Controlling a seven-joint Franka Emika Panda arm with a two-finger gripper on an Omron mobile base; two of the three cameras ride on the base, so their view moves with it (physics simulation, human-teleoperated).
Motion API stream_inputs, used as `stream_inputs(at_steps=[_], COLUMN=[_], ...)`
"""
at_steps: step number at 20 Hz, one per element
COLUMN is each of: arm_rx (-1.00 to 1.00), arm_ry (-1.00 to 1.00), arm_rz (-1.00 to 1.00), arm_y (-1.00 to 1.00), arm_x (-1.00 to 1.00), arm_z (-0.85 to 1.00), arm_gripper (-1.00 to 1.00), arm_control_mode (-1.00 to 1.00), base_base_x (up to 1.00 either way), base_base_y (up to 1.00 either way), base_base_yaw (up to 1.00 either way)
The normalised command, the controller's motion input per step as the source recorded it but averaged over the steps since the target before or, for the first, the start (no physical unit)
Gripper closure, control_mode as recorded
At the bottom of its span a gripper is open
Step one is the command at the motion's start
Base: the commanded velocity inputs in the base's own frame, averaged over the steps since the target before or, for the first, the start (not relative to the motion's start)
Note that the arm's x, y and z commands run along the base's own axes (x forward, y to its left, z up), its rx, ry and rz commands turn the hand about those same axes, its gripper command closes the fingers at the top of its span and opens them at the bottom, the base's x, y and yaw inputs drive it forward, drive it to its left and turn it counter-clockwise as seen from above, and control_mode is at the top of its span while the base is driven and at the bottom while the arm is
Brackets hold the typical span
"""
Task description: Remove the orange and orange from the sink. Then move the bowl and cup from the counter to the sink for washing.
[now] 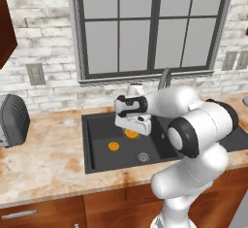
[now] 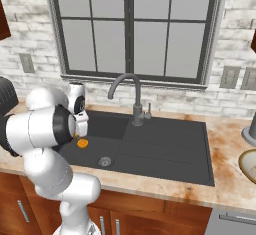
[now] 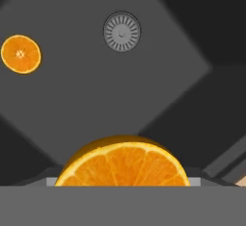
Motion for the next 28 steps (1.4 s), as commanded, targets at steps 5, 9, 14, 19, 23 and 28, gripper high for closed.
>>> stream_inputs(at_steps=[5, 9, 14, 19, 23, 28], arm_rx=[0.00, 0.00, 0.00, 0.00, 0.00, 0.04], arm_ry=[0.00, 0.00, 0.00, 0.00, 0.00, -0.07], arm_rz=[0.10, 0.22, 0.26, 0.27, 0.28, 0.22], arm_y=[0.20, 0.30, 0.36, 0.39, 0.44, 0.46], arm_x=[-0.38, -0.35, -0.28, -0.29, -0.22, -0.16], arm_z=[0.47, 0.40, 0.42, 0.33, 0.16, 0.03], arm_gripper=[1.00, 1.00, 1.00, 1.00, 1.00, 1.00], arm_control_mode=[-1.00, -1.00, -1.00, -1.00, -1.00, -1.00], base_base_x=[0.00, 0.00, 0.00, 0.00, 0.00, 0.00], base_base_y=[0.00, 0.00, 0.00, 0.00, 0.00, 0.00], base_base_yaw=[0.00, 0.00, 0.00, 0.00, 0.00, 0.00])
